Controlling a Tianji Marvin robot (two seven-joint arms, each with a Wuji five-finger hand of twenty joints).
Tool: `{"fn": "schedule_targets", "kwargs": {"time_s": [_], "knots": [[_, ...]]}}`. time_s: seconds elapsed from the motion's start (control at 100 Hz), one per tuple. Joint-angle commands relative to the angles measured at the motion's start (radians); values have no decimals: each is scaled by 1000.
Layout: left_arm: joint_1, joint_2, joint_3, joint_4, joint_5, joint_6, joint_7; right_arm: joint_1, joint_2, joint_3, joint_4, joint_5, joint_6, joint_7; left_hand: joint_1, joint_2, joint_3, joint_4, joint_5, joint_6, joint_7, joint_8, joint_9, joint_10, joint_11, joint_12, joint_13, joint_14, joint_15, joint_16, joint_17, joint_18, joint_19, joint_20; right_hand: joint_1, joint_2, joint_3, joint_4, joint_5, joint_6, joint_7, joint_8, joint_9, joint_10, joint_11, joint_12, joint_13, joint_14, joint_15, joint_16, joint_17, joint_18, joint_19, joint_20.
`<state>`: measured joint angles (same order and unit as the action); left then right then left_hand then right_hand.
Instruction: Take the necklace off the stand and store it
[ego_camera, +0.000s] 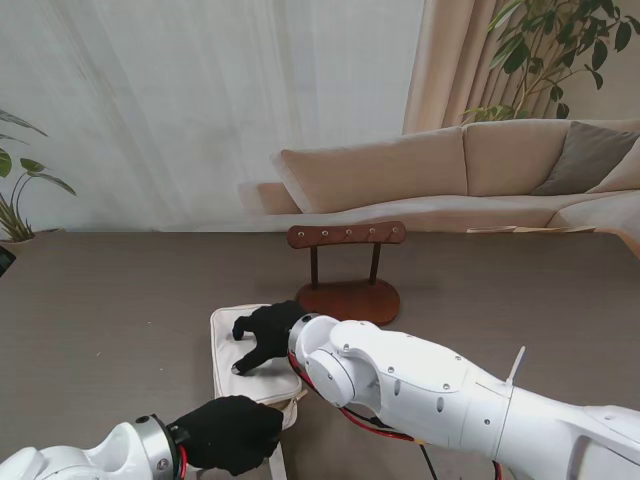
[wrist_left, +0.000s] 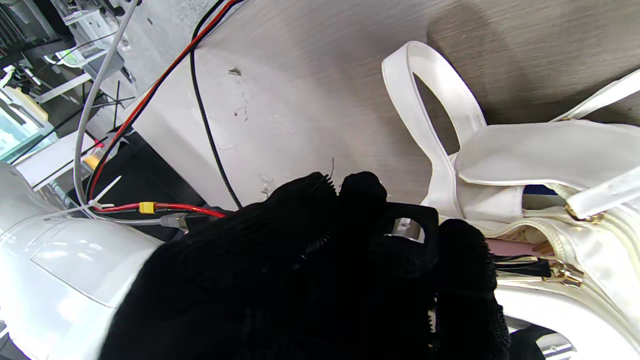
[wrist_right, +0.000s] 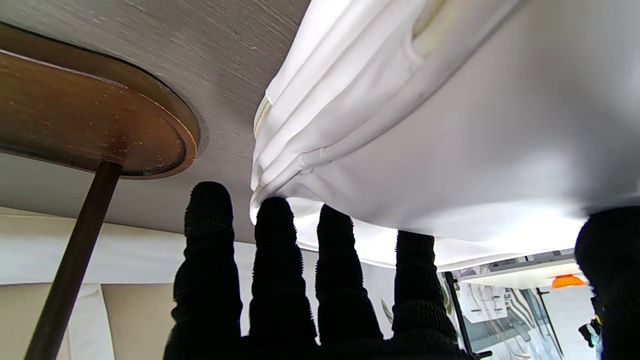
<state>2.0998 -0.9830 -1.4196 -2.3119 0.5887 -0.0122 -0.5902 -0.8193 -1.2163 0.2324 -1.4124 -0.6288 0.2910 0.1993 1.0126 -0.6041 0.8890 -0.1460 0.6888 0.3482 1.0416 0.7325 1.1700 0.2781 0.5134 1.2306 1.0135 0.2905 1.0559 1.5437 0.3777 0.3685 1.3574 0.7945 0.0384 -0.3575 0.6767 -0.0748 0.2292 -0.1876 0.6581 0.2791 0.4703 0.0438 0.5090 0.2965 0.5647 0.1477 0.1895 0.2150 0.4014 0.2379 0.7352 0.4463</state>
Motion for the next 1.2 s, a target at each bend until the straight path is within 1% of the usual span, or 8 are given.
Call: {"fn": "schedule_targets", "kwargs": {"time_s": [0.0,0.27,0.47,0.64,0.75,0.81,0.95,1.19], "knots": [[1,-6,8,-10,-3,-3,-23,-47,2,-24,37,9,-8,39,10,16,8,-20,44,-186,99,11,16,-10,15,-4,30,-39,18,21,9,-23,57,2,55,15,-19,23,66,10,-16,-8,-19,-22,-34,-22,32,32,23,11,-226,-13,-17,17],[44,-14,-30,13,19,27,-3,-92,21,47,0,24,-22,16,14,16,7,-19,44,-181,98,11,14,-5,15,-3,27,-36,17,21,5,-20,55,2,54,14,-19,23,60,6,-18,-10,-31,-21,-38,-23,13,46,15,9,-229,-3,-16,18],[53,-20,-41,50,16,39,22,-144,39,131,-72,18,-44,-14,17,16,7,-18,45,-178,97,10,14,-3,15,-3,28,-31,16,21,3,-17,54,3,43,18,-18,23,57,-1,-23,-13,-48,-23,-66,-37,-14,62,-18,-8,-231,14,-33,14],[48,-20,-45,68,13,47,21,-174,41,193,-112,9,-48,-51,17,16,7,-18,45,-177,97,11,14,-3,15,-2,27,-31,15,21,2,-17,53,3,41,19,-17,23,65,-1,-22,-14,-43,-30,-72,-40,-18,68,-27,-15,-218,22,-38,13],[45,-19,-48,76,8,48,17,-173,30,210,-107,-1,-38,-87,17,17,6,-18,45,-177,97,12,14,-3,15,-1,27,-30,14,21,0,-18,52,4,48,17,-16,23,75,0,-20,-14,-33,-28,-70,-39,-12,67,-26,-16,-211,24,-39,15],[44,-19,-50,79,6,48,14,-154,24,202,-94,-8,-26,-89,17,17,5,-18,45,-178,96,12,14,-1,14,-2,27,-30,14,21,0,-18,52,4,52,18,-17,22,76,3,-19,-14,-31,-26,-70,-39,-11,61,-26,-16,-204,20,-36,16],[51,-19,-55,80,8,55,11,-95,1,159,-29,-17,7,-96,18,17,5,-18,45,-176,96,12,13,-2,14,-1,26,-29,13,21,-1,-19,51,4,59,19,-20,22,78,9,-14,-13,-25,-20,-65,-36,-5,52,-21,-15,-200,16,-31,20],[74,-18,-72,65,17,66,-2,-7,-48,75,91,-14,39,-95,19,17,4,-17,46,-179,95,12,14,-2,14,-2,26,-32,12,21,-2,-20,51,5,56,28,-26,24,24,29,-17,-16,-48,-14,-62,-33,-14,44,-15,-15,-207,8,-23,23]]}}
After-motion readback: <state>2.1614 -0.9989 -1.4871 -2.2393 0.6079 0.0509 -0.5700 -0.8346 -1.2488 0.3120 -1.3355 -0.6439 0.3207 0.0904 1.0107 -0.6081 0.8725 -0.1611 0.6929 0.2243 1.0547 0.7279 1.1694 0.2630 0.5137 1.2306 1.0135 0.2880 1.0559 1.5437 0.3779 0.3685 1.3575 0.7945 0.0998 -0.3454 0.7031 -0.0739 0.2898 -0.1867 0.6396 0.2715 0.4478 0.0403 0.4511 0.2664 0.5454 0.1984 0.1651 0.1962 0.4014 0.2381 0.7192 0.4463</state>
